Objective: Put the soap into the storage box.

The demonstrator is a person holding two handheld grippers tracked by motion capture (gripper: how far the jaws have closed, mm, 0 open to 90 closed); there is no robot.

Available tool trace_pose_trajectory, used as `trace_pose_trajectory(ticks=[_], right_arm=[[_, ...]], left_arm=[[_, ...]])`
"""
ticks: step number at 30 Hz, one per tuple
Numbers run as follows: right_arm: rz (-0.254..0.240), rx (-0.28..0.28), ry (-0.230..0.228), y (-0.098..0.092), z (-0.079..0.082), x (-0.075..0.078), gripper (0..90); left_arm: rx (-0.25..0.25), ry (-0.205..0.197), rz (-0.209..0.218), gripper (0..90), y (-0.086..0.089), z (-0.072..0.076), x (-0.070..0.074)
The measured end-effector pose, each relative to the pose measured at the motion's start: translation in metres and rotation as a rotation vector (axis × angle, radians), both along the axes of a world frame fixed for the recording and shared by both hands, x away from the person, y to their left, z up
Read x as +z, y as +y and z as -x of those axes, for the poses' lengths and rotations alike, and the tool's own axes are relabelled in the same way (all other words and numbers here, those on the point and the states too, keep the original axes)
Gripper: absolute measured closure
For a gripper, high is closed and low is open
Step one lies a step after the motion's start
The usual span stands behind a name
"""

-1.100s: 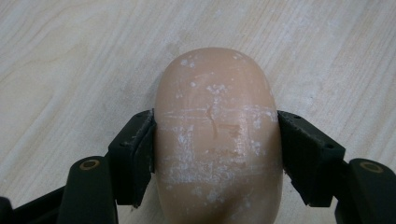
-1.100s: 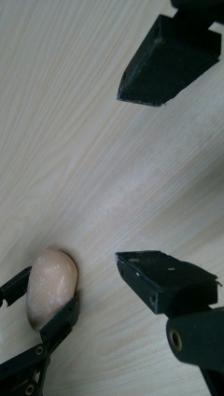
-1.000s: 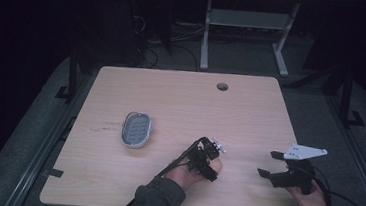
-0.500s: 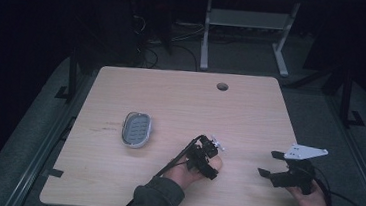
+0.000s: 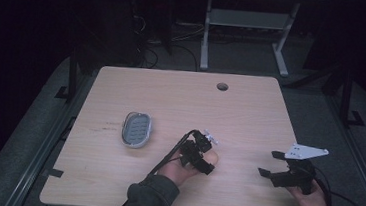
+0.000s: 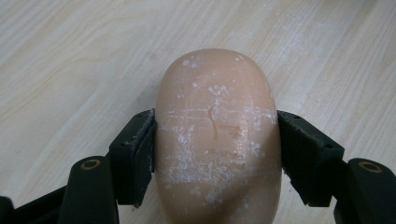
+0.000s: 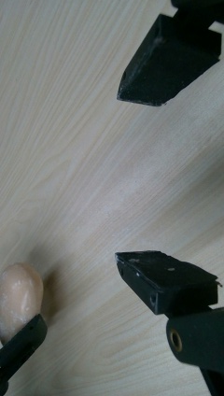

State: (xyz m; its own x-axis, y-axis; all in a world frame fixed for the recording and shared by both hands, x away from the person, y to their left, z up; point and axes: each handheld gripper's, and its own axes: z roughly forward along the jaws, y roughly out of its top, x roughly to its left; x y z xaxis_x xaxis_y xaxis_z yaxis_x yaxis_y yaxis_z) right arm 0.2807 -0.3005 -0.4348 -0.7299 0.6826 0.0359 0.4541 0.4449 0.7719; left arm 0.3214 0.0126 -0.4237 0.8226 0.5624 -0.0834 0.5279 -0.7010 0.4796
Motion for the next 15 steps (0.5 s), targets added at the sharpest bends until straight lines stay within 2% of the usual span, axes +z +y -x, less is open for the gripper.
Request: trace_pose_trajectory(ticks=[6, 15], right_arm=[[-0.001, -0.005, 0.001, 0.0, 0.0, 0.0, 17.6], [-0.003, -0.01, -0.001, -0.001, 0.0, 0.0, 17.6]], left_arm=[[0.018, 0.0, 0.031, 32.4, 0.008, -0.003, 0.008], [0.048, -0.012, 0.041, 32.4, 0.021, -0.007, 0.019]])
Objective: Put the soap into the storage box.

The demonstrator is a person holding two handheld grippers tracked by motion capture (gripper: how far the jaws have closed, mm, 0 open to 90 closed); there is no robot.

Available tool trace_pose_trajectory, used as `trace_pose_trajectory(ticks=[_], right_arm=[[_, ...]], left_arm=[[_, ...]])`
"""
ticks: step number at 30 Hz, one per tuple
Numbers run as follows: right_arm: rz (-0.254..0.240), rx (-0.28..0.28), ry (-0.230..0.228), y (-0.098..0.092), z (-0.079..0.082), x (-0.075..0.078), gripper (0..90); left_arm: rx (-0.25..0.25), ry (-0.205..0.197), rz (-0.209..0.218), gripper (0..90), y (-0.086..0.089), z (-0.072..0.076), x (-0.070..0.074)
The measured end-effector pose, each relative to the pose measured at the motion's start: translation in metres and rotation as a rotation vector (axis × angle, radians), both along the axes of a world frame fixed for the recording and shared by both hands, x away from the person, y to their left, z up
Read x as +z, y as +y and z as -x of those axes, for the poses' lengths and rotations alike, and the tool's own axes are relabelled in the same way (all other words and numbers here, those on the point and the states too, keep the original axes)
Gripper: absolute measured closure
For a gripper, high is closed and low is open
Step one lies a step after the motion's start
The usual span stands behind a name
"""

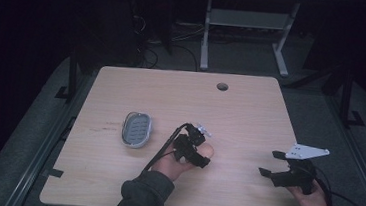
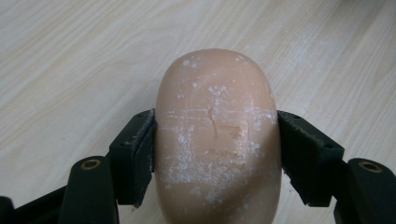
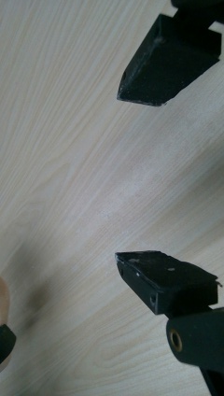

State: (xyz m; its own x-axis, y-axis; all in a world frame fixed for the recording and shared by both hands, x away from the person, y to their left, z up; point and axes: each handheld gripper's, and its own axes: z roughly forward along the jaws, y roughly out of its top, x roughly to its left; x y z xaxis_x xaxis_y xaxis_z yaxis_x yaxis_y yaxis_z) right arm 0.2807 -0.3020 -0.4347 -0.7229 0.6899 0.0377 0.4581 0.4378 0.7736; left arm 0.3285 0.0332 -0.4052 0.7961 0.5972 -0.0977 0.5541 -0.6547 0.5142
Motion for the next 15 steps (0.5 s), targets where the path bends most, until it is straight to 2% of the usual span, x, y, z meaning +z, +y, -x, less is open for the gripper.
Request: trace_pose_trajectory(ticks=[15], right_arm=[[0.001, -0.005, 0.001, -0.001, 0.001, 0.0, 17.6]], left_arm=[[0.049, -0.02, 0.015, 32.5, 0.023, -0.003, 0.015]])
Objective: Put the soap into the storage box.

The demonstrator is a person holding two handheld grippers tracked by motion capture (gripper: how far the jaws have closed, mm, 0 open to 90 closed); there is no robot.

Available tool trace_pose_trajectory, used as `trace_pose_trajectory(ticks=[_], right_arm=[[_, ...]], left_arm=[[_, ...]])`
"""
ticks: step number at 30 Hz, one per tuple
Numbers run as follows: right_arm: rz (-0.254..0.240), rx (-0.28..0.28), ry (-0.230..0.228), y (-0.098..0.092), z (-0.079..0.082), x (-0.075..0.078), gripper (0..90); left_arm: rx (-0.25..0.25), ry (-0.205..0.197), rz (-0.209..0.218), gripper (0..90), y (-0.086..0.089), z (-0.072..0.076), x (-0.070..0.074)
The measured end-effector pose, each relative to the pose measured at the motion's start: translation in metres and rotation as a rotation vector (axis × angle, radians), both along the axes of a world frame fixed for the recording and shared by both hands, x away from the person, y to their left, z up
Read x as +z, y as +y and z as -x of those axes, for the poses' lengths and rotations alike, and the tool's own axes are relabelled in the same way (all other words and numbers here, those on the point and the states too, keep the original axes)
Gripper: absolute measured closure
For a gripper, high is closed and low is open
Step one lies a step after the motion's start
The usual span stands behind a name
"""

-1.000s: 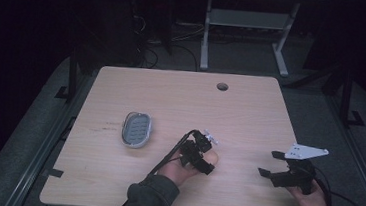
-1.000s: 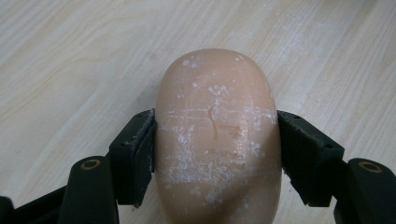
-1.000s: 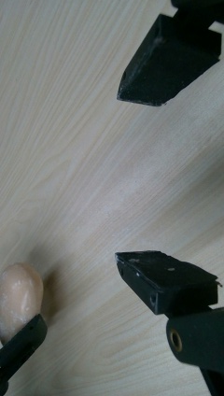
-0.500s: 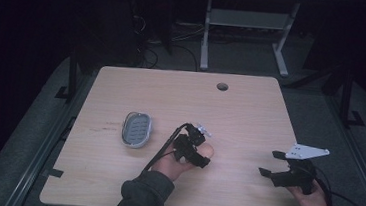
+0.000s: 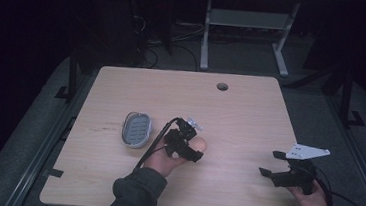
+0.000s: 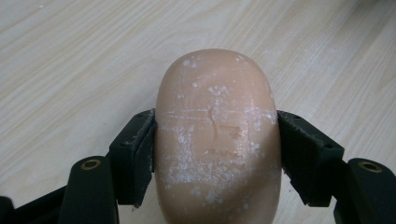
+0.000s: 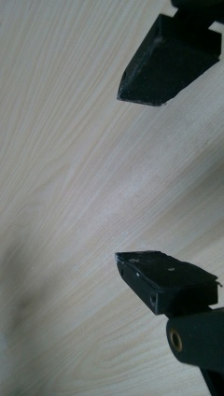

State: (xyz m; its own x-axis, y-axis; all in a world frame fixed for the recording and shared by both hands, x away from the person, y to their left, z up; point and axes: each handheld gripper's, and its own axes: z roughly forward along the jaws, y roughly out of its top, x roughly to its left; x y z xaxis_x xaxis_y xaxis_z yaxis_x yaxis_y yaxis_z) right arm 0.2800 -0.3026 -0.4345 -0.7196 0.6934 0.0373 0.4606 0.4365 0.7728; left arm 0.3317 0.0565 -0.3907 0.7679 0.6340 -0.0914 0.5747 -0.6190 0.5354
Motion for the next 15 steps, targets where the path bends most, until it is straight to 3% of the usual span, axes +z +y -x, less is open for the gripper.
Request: trace_pose_trajectory(ticks=[15], right_arm=[[0.005, 0.001, 0.0, 0.001, 0.001, 0.0, 17.5]], left_arm=[[0.052, -0.023, 0.016, 32.5, 0.025, -0.002, 0.014]])
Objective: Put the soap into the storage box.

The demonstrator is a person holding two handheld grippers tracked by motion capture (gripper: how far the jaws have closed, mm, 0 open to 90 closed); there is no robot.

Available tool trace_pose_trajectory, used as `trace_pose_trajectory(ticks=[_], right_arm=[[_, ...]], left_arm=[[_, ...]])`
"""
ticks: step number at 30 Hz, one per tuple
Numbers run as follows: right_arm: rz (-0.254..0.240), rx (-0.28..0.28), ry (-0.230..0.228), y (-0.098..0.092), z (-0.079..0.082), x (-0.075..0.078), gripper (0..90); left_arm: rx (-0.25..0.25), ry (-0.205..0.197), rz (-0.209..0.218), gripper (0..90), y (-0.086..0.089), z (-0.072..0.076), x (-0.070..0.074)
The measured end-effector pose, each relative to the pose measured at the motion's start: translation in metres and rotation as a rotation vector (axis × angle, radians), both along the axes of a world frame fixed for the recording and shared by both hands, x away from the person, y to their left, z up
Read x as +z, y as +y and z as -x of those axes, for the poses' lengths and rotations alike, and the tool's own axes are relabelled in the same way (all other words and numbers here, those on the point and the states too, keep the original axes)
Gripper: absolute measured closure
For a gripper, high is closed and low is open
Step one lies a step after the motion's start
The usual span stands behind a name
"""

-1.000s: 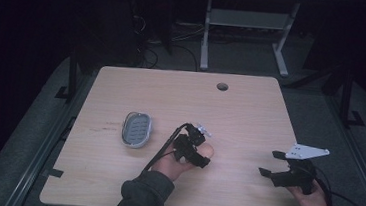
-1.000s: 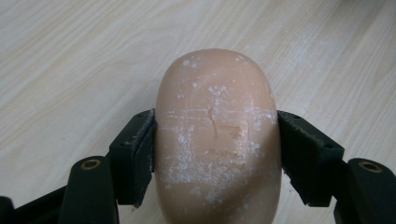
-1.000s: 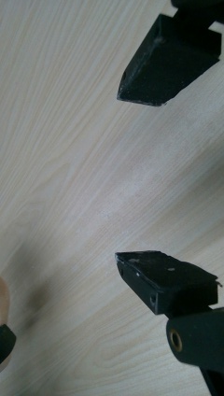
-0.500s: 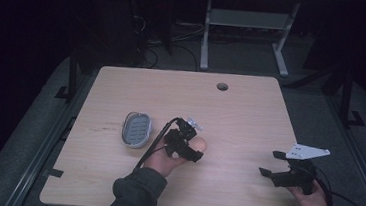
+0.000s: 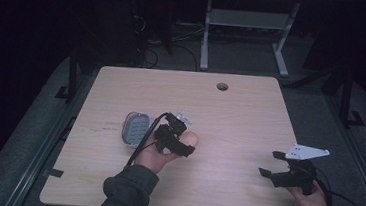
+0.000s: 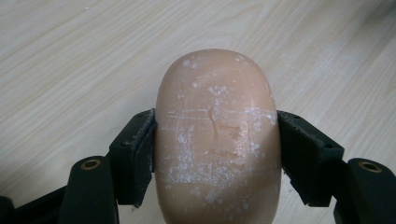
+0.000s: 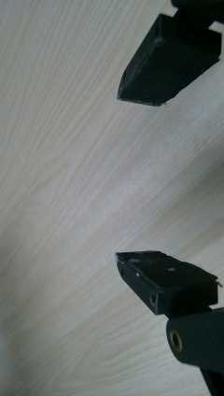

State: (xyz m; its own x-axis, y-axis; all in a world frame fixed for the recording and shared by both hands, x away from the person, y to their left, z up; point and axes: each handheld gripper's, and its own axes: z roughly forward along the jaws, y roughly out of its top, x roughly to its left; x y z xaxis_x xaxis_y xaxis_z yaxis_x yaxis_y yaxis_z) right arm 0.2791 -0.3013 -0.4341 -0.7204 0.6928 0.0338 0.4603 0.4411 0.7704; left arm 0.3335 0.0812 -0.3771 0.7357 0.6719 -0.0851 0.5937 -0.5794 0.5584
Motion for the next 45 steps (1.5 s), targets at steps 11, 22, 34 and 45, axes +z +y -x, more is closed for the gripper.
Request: trace_pose_trajectory(ticks=[11, 22, 34, 45], right_arm=[[-0.002, -0.002, 0.004, 0.001, 0.0, 0.0, 17.5], [-0.005, -0.001, 0.003, 0.001, 0.0, 0.0, 17.5], [-0.002, -0.002, 0.004, 0.001, 0.0, 0.0, 17.5], [-0.002, -0.003, 0.001, -0.001, -0.001, 0.0, 17.2]], left_arm=[[0.04, 0.02, 0.034, 32.5, 0.024, -0.004, 0.008], [0.086, 0.106, 0.154, 32.5, 0.06, -0.015, 0.017], [0.154, 0.168, 0.276, 32.5, 0.09, -0.026, 0.02], [0.201, 0.195, 0.31, 32.5, 0.108, -0.035, 0.018]])
